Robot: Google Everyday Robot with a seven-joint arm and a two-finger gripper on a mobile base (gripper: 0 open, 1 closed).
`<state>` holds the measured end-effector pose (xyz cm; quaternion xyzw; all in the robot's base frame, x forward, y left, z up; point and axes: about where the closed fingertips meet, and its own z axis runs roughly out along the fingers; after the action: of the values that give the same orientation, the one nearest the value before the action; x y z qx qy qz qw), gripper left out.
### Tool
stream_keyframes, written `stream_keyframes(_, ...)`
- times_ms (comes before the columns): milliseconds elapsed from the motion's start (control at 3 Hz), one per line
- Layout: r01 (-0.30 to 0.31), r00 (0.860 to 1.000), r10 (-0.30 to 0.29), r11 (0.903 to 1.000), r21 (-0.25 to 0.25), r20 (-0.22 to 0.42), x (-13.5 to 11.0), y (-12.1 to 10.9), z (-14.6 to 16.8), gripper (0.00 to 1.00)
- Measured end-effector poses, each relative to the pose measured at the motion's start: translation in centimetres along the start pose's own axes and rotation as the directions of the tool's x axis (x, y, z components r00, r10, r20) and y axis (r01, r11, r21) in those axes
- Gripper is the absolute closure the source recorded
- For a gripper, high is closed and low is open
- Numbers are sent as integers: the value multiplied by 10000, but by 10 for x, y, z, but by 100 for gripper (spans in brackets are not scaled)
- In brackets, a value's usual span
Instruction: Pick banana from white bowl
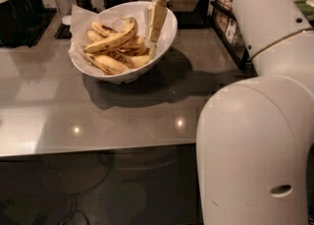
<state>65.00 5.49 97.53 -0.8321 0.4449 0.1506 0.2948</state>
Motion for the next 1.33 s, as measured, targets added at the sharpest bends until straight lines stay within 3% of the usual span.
stream_keyframes(333, -81, 9998, 88, 9992, -394, 173, -4, -9, 24, 0)
stream_keyframes(1000, -1112, 9934, 1076, 9878, -1092, -384, 14, -2, 60, 0)
stream_keyframes(1333, -1074, 9940, 1054, 9910, -803, -297, 13, -11, 64, 0)
